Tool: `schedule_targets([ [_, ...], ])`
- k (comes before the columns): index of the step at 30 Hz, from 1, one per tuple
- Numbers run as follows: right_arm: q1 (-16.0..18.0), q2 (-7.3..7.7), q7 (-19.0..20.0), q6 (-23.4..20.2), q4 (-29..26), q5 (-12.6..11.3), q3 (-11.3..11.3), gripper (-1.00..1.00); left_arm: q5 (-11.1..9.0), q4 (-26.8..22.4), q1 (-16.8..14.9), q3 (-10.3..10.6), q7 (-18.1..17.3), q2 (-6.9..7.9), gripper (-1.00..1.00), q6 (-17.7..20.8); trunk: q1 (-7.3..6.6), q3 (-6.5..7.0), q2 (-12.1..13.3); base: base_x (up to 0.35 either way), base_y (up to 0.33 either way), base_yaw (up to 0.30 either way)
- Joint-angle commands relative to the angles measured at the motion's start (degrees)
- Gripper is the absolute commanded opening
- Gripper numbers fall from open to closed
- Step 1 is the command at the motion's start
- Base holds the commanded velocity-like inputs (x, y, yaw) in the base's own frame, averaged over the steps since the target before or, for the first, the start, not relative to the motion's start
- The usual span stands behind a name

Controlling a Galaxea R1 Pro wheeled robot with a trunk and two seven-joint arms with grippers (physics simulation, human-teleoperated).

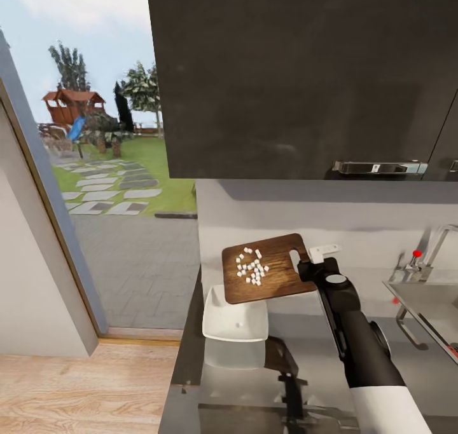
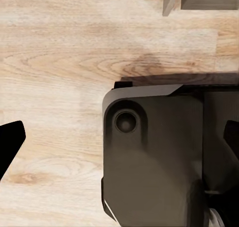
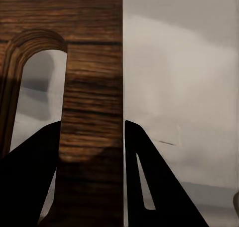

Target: In the kitchen, take the Vidalia onion out of the sink, dice it on the chopping board with the paring knife, put the diced onion into the bowl on the countertop, then place both the paring knife and the chopping board into the sink.

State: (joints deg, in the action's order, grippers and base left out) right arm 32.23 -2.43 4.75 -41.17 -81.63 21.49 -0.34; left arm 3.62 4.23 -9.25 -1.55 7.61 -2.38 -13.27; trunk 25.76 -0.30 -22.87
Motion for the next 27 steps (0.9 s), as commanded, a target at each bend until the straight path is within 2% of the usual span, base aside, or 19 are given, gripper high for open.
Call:
schedule_targets([
  [1, 0.0, -0.02, 0.5, -0.3, -0.1, 0.9, 0.1, -1.0, 0.4, 0.3, -0.1, -0.2, 0.3, 0.0, 1.0, -0.5, 0.02, -0.03, -0.1, 0.0, 0.0, 0.0],
  [9, 0.0, -0.19, 0.4, -0.4, -0.9, 1.8, 0.5, -1.0, 0.4, 0.3, -0.1, -0.2, 0.3, 0.01, 1.0, -0.5, 0.02, -0.03, -0.1, 0.0, 0.0, 0.0],
  [14, 0.0, -0.21, 0.3, -0.5, -1.2, 1.9, 2.3, -1.0, 0.4, 0.3, -0.1, -0.2, 0.3, 0.01, 1.0, -0.6, 0.02, -0.03, -0.1, 0.0, 0.0, 0.0],
  [27, 0.0, -0.51, -2.1, -0.6, -1.5, 1.9, 4.1, -1.0, 0.4, 0.3, -0.1, -0.2, 0.3, 0.1, 1.0, -0.7, 0.02, -0.03, -0.1, 0.0, 0.0, 0.0],
])
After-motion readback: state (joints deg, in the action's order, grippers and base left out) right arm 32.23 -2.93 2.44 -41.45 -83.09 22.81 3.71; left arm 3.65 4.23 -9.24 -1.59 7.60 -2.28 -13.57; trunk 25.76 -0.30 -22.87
